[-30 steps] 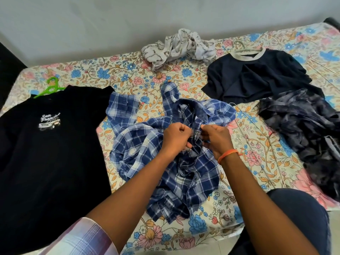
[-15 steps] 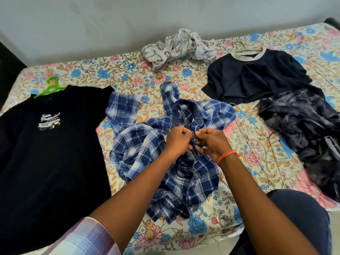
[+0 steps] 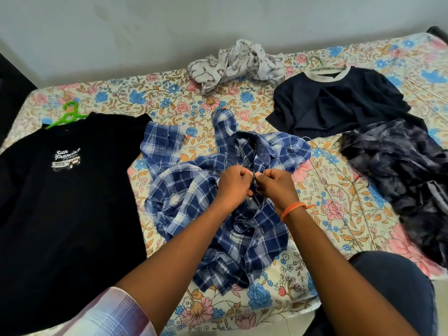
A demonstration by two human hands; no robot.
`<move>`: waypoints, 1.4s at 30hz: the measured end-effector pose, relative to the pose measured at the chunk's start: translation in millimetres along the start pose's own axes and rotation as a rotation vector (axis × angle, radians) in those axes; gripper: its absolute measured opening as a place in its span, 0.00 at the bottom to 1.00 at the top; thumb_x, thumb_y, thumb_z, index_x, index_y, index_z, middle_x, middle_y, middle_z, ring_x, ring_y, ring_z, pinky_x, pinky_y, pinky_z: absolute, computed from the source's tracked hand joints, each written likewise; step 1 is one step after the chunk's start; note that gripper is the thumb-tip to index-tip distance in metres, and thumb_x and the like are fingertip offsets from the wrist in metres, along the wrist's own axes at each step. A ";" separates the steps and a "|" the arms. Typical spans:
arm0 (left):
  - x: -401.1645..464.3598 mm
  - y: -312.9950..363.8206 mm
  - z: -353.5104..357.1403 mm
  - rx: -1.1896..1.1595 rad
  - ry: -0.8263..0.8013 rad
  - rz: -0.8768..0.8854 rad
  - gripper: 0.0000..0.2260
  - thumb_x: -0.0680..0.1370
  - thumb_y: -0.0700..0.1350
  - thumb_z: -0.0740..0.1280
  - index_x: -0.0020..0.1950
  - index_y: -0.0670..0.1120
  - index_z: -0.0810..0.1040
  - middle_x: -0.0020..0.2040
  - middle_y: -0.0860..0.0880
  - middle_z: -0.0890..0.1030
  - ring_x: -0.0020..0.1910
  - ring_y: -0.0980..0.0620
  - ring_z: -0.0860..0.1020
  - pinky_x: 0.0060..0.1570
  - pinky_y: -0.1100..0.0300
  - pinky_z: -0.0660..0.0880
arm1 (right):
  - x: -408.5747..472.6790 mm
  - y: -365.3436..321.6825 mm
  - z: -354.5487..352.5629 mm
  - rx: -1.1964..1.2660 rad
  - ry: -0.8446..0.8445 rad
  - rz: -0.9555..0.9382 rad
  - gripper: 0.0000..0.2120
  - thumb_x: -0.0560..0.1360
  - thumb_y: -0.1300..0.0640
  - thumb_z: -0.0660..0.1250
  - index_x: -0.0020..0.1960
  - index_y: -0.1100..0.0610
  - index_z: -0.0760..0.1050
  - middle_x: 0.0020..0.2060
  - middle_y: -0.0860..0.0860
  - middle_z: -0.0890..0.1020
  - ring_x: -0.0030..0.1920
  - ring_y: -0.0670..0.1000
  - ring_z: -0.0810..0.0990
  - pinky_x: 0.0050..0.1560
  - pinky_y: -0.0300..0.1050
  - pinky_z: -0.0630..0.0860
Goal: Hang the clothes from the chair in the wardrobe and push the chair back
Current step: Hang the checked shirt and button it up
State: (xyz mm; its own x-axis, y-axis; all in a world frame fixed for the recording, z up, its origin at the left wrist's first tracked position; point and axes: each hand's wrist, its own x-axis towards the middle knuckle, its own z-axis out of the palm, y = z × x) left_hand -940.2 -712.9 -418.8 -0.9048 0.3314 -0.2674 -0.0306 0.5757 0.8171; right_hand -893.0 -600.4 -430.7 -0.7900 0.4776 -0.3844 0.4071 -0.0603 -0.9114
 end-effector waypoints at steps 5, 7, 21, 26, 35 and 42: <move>-3.0 4.7 2.5 0.170 0.059 0.063 0.14 0.82 0.44 0.62 0.38 0.39 0.74 0.34 0.42 0.78 0.31 0.48 0.72 0.37 0.45 0.74 | -9.3 0.7 13.4 -0.456 0.201 -0.413 0.12 0.74 0.62 0.69 0.35 0.55 0.70 0.30 0.45 0.71 0.33 0.46 0.68 0.36 0.38 0.63; -2.7 4.6 2.8 0.148 0.040 0.042 0.14 0.82 0.42 0.63 0.39 0.36 0.75 0.37 0.37 0.80 0.32 0.46 0.73 0.38 0.44 0.75 | -11.0 4.0 13.4 -0.460 0.216 -0.446 0.08 0.74 0.62 0.70 0.38 0.55 0.73 0.33 0.47 0.75 0.36 0.47 0.71 0.36 0.33 0.63; -3.3 1.1 -0.3 -0.113 -0.019 -0.079 0.12 0.82 0.41 0.61 0.48 0.34 0.79 0.44 0.40 0.84 0.39 0.50 0.84 0.47 0.46 0.82 | -11.7 3.4 14.0 -0.305 0.266 -0.300 0.21 0.75 0.63 0.70 0.29 0.48 0.67 0.25 0.43 0.71 0.27 0.40 0.71 0.31 0.29 0.64; -3.8 -0.1 1.4 -0.109 0.014 -0.077 0.11 0.81 0.41 0.62 0.45 0.38 0.80 0.41 0.43 0.84 0.40 0.47 0.84 0.46 0.44 0.82 | -17.0 4.6 17.6 -0.212 0.277 -0.258 0.09 0.74 0.60 0.74 0.36 0.52 0.78 0.31 0.45 0.80 0.34 0.46 0.80 0.37 0.37 0.75; 3.6 0.0 -1.1 -0.077 0.075 -0.057 0.10 0.80 0.39 0.64 0.40 0.40 0.80 0.39 0.41 0.82 0.39 0.46 0.81 0.46 0.45 0.81 | -21.7 -1.8 17.8 0.205 0.158 -0.079 0.08 0.74 0.68 0.69 0.42 0.58 0.83 0.39 0.56 0.85 0.42 0.53 0.85 0.43 0.43 0.82; 3.3 -5.6 -3.3 -0.207 0.027 -0.124 0.08 0.80 0.41 0.66 0.44 0.43 0.83 0.42 0.44 0.85 0.44 0.45 0.84 0.46 0.47 0.83 | -18.1 5.9 10.9 0.076 0.151 -0.152 0.07 0.69 0.65 0.78 0.40 0.55 0.83 0.37 0.55 0.86 0.40 0.54 0.86 0.47 0.52 0.84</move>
State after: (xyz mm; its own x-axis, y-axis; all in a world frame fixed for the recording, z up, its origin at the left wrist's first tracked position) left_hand -944.4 -717.6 -422.5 -0.8998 0.2456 -0.3607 -0.2261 0.4446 0.8667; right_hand -881.4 -619.0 -430.7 -0.7598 0.6115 -0.2207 0.2483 -0.0408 -0.9678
